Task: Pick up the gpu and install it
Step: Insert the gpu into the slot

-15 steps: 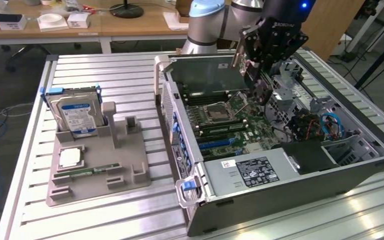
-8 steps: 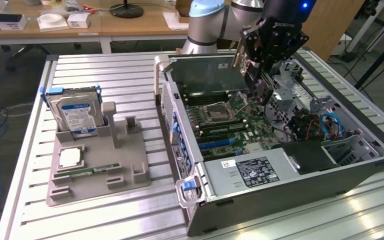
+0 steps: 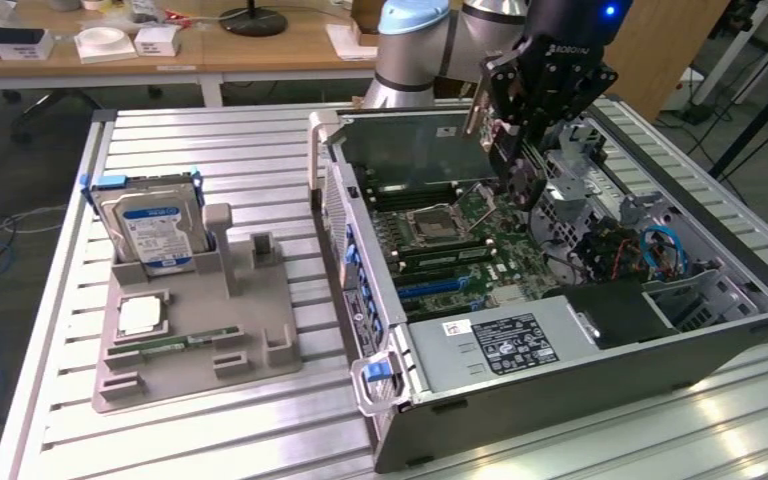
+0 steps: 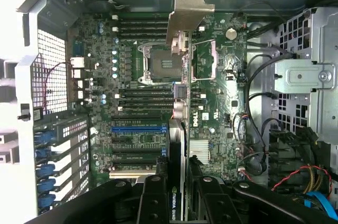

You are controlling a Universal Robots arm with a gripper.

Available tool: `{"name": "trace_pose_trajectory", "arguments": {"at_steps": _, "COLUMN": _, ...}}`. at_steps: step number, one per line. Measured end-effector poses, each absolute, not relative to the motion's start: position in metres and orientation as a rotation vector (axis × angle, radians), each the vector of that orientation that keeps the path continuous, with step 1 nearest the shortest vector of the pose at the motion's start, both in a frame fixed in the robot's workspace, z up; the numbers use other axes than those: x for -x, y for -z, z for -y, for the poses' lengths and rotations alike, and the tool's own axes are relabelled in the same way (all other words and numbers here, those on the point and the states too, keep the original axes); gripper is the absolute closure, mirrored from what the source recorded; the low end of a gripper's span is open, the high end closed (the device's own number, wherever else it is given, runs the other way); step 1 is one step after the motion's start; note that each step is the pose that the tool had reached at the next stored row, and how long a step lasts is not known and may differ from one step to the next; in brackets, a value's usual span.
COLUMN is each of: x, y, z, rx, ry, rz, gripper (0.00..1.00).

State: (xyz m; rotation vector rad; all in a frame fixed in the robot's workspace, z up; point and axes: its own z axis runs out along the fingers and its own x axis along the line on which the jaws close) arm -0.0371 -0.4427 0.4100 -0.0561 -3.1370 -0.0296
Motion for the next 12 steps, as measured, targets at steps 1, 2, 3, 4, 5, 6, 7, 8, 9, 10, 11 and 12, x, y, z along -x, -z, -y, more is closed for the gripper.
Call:
{"name": "trace_pose_trajectory", "arguments": {"at_steps": 1, "x": 0.0371, "y": -0.41, "z": 0.4427, "rx": 0.056, "ry": 0.03, "rz": 3.137, "gripper": 0.74}}
{"name": "trace_pose_trajectory", "arguments": {"at_steps": 2, "x": 0.0371, "y": -0.41, "z": 0.4427, "rx": 0.056, "ry": 0.03, "rz": 3.137, "gripper": 0.74}}
{"name": "trace_pose_trajectory", "arguments": {"at_steps": 3, "x": 0.0371, "y": -0.41, "z": 0.4427, "rx": 0.056, "ry": 0.03, "rz": 3.137, "gripper": 0.74}}
{"name": "trace_pose_trajectory", "arguments": {"at_steps": 4, "x": 0.0371, "y": -0.41, "z": 0.4427, "rx": 0.056, "ry": 0.03, "rz": 3.137, "gripper": 0.74}}
{"name": "trace_pose_trajectory", "arguments": {"at_steps": 5, "x": 0.0371, "y": -0.41, "z": 0.4427, "rx": 0.056, "ry": 0.03, "rz": 3.137, "gripper": 0.74}}
{"name": "trace_pose_trajectory", "arguments": {"at_steps": 6, "x": 0.0371, "y": -0.41, "z": 0.4427, "rx": 0.056, "ry": 0.03, "rz": 3.137, "gripper": 0.74}}
{"name": "trace_pose_trajectory", "arguments": {"at_steps": 7, "x": 0.0371, "y": -0.41, "z": 0.4427, "rx": 0.056, "ry": 0.03, "rz": 3.137, "gripper": 0.74}}
{"name": "trace_pose_trajectory", "arguments": {"at_steps": 8, "x": 0.0371, "y": -0.41, "z": 0.4427, "rx": 0.055, "ry": 0.03, "rz": 3.137, "gripper": 0.74}}
{"name": "trace_pose_trajectory", "arguments": {"at_steps": 9, "x": 0.0371, "y": -0.41, "z": 0.4427, "rx": 0.049, "ry": 0.029, "rz": 3.137, "gripper": 0.74}}
{"name": "trace_pose_trajectory", "arguments": {"at_steps": 10, "x": 0.0371, "y": -0.41, "z": 0.4427, "rx": 0.034, "ry": 0.029, "rz": 3.137, "gripper": 0.74}}
{"name": "trace_pose_trajectory", "arguments": {"at_steps": 11, "x": 0.0371, "y": -0.4099, "z": 0.4427, "rx": 0.012, "ry": 0.029, "rz": 3.137, "gripper": 0.74}}
{"name": "trace_pose_trajectory", "arguments": {"at_steps": 12, "x": 0.037, "y": -0.4099, "z": 0.4427, "rx": -0.018, "ry": 0.029, "rz": 3.137, "gripper": 0.74}}
